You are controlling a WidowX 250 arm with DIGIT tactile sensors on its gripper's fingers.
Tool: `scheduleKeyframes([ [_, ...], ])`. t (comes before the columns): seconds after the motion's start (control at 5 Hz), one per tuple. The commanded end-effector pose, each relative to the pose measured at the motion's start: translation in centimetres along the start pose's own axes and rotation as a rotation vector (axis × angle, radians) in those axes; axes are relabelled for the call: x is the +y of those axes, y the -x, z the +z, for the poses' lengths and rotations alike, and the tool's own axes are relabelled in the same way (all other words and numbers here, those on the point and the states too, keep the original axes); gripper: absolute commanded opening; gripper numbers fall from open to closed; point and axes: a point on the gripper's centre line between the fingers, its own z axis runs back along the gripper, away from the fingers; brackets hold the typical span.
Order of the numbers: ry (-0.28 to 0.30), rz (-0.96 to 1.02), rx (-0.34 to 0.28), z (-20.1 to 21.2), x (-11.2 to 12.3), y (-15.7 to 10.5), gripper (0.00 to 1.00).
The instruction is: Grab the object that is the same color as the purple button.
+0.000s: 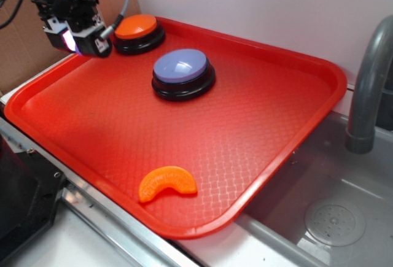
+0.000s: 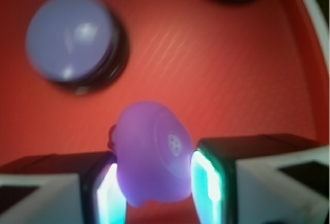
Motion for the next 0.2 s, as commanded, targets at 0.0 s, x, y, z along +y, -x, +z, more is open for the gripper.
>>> scheduleKeyframes([
  [0.0,-0.053,-0.100,0.053,1.37,0.75,-0.36,0.00],
])
